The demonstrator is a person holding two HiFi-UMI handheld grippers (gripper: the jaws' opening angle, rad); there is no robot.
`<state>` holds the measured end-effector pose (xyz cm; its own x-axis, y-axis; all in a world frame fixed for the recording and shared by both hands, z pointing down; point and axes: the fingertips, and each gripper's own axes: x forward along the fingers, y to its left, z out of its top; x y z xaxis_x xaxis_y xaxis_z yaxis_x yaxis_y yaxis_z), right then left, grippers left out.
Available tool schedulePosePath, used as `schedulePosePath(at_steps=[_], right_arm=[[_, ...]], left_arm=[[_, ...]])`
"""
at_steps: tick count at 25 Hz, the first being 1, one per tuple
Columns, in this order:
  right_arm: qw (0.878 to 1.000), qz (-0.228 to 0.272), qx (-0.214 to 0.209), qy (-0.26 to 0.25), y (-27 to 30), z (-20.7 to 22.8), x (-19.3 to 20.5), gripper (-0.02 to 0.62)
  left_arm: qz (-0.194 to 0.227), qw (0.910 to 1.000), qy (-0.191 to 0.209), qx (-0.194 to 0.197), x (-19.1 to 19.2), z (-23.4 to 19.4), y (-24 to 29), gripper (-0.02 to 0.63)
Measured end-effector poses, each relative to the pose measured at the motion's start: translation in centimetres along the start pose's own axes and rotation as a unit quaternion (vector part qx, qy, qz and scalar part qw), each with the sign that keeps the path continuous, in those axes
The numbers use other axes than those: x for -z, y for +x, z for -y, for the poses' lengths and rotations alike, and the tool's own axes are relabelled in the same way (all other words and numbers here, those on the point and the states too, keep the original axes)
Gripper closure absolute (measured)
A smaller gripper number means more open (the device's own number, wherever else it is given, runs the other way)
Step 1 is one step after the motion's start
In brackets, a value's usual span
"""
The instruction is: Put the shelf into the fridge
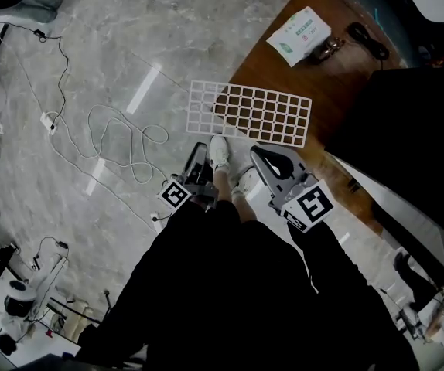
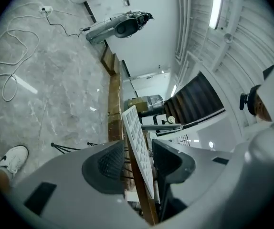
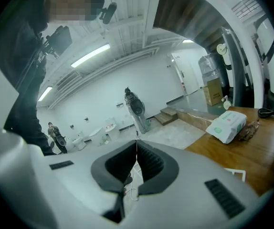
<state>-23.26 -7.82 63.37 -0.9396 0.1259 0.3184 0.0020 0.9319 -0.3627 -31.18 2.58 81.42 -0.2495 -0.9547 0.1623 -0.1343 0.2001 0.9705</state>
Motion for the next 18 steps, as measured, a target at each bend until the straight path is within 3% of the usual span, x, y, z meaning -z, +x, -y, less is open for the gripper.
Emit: schedulePosePath(at_steps=[18], right_arm=[[0.999,-0.02,0.033,0.031,0.2,3.0,2.0,0.588]], left_arm=[[0.076,0.9939,-0.067,0.044,-3.8,-1.7,7.3,0.425]])
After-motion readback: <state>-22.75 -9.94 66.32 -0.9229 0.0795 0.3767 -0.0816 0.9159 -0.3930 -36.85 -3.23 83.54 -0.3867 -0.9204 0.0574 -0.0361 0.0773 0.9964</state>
